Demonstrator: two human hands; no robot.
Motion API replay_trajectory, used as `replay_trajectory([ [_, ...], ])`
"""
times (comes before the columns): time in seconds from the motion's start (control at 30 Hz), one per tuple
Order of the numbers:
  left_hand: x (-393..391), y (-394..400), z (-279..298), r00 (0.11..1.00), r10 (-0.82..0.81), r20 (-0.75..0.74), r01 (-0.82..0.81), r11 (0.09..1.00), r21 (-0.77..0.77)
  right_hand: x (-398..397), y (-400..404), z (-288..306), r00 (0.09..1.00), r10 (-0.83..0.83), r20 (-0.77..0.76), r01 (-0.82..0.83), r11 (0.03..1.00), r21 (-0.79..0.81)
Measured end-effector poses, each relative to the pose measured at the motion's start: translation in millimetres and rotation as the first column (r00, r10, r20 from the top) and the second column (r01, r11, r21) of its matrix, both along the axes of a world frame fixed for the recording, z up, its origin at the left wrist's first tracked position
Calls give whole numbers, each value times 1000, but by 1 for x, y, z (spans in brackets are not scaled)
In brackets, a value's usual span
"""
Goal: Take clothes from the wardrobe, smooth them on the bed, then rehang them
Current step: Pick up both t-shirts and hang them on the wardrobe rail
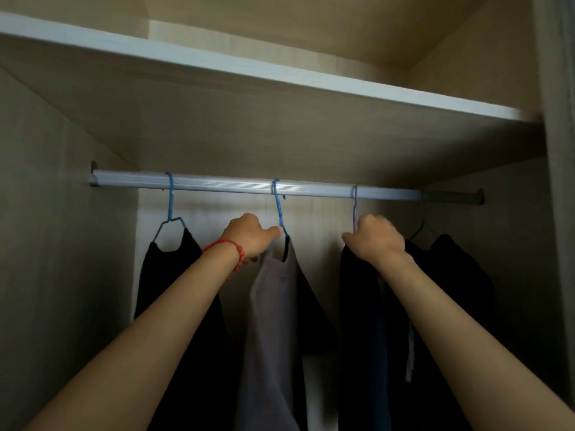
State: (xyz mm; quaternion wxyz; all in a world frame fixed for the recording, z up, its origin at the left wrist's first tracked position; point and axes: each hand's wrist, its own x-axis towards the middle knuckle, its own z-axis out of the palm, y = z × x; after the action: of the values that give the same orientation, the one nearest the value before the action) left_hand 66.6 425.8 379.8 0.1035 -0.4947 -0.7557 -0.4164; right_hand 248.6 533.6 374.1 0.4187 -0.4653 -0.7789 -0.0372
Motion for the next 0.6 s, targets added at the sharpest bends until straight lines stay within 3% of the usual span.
replay_trajectory([
  [0.1,10,10,-4,995,86,-45,-91,990,-111,19,17,-13,998,21,60,-12,988,-155],
  [0.2,20,15,-11,985,168,-41,-171,981,-89,34,28,-18,997,73,25,-67,980,-190],
  [0.47,37,22,-28,933,78,352,-132,982,135,39,45,-24,990,132,56,-122,981,-149],
  [0.6,48,23,-31,870,-4,493,-136,959,248,32,48,-36,985,171,-19,-172,981,-94],
])
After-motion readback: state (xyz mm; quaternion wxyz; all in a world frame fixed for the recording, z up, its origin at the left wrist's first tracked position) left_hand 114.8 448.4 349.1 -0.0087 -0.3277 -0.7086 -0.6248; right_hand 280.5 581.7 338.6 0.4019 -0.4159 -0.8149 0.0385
